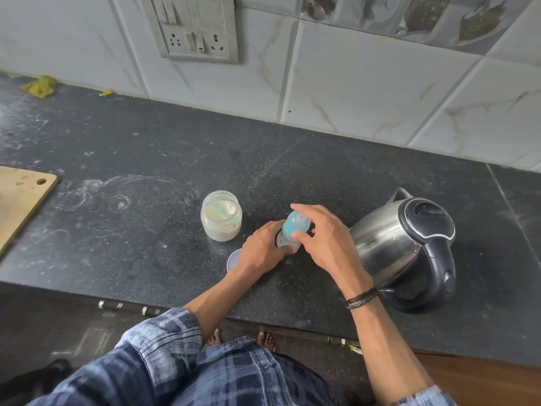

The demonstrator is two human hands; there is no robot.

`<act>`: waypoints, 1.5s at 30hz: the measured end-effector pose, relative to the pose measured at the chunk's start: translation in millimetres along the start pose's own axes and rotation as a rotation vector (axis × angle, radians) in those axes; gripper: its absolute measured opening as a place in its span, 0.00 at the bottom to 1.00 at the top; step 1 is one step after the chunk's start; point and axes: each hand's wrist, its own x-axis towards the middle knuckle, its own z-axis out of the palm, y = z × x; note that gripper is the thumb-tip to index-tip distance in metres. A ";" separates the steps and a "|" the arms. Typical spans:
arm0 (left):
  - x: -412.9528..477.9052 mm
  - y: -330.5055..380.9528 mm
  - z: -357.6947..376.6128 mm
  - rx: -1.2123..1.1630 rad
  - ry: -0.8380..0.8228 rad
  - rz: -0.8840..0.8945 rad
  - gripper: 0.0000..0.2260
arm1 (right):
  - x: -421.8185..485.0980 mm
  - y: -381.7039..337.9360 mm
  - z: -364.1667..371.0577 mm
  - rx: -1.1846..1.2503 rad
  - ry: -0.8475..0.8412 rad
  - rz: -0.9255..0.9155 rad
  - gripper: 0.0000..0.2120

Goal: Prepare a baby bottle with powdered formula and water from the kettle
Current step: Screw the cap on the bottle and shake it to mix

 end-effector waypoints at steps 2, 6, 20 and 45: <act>-0.3 0.3 0.0 0.001 0.000 0.000 0.25 | -0.3 -0.8 0.5 -0.012 0.016 0.010 0.27; 0.4 1.3 -1.0 0.004 -0.010 0.000 0.25 | 4.5 -2.0 -1.3 -0.065 0.029 0.077 0.32; -1.7 0.8 -1.0 0.004 0.000 -0.003 0.25 | 2.2 0.0 -1.3 -0.097 0.017 0.034 0.28; -0.9 -1.1 0.2 0.007 -0.002 -0.003 0.26 | 2.5 -8.8 -0.1 -0.112 0.105 0.094 0.35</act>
